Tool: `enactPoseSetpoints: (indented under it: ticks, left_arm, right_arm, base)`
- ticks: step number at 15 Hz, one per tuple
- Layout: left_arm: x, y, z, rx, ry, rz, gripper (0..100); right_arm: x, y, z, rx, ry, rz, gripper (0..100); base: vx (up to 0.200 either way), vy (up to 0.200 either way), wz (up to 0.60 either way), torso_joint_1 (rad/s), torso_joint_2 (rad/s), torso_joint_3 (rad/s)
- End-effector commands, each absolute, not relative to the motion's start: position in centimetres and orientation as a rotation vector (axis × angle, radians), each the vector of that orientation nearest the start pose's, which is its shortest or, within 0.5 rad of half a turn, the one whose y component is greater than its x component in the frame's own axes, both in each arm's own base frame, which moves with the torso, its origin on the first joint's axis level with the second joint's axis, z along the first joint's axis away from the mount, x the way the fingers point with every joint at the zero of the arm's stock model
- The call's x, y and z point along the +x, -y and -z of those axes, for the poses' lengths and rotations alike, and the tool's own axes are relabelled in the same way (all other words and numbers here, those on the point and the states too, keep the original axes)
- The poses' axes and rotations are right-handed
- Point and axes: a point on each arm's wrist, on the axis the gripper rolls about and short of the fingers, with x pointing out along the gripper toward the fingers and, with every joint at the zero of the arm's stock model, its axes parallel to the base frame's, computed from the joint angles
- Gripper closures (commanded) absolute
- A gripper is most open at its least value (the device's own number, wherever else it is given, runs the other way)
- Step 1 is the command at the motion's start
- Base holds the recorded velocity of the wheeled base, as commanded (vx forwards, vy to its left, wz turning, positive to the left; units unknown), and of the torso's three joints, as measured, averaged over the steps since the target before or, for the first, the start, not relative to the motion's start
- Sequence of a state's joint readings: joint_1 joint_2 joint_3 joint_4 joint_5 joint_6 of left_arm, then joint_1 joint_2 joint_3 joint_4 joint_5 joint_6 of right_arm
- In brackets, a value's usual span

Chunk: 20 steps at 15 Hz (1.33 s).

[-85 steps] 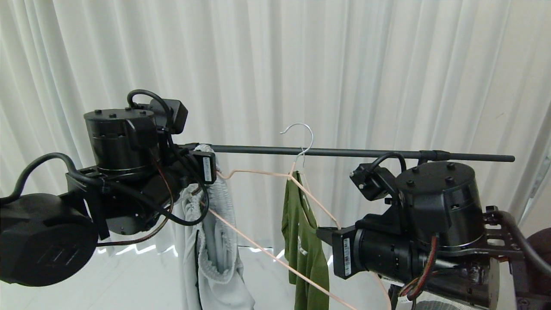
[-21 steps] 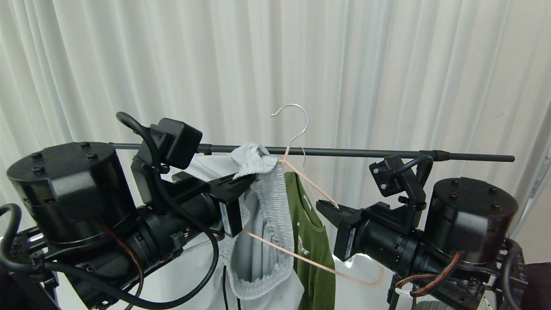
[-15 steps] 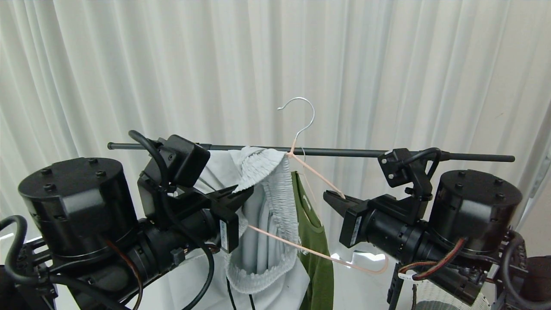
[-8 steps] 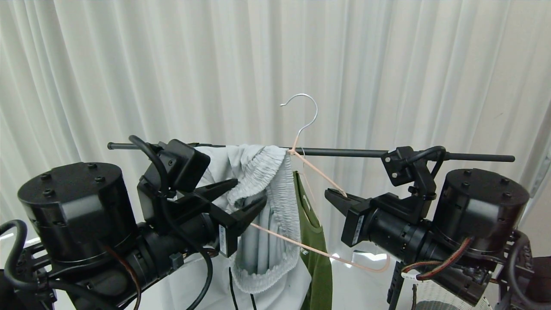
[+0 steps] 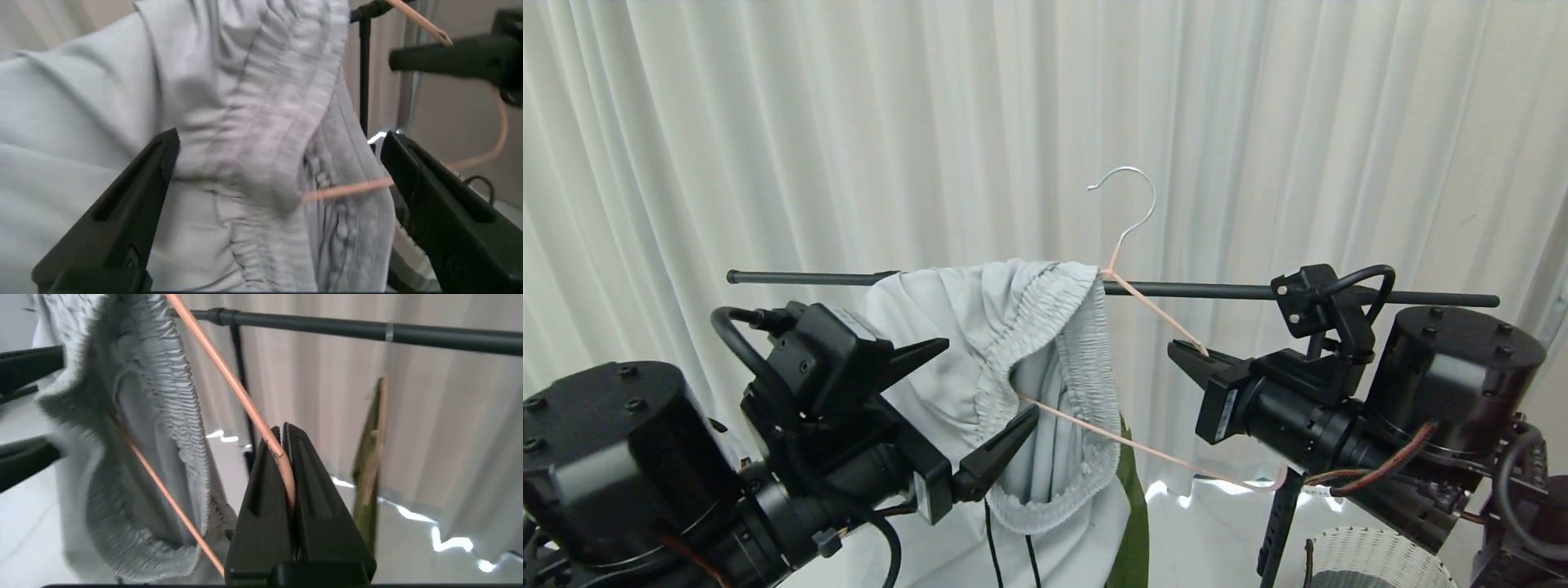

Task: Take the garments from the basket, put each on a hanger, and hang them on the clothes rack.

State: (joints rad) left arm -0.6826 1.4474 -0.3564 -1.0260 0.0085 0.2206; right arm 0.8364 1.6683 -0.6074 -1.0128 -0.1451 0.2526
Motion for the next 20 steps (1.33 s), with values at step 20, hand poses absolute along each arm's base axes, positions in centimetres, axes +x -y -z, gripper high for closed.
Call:
enactPoseSetpoints:
  ticks: [20]
  left_arm:
    - [21.0,12.6,-15.8,0.637,0.066,0.583,0]
  right_arm:
    - [15.6,-19.4,-14.8,0.014,-0.064,-0.918,100]
  base:
    - [0.000,0.000,0.00,0.000,0.00,0.000]
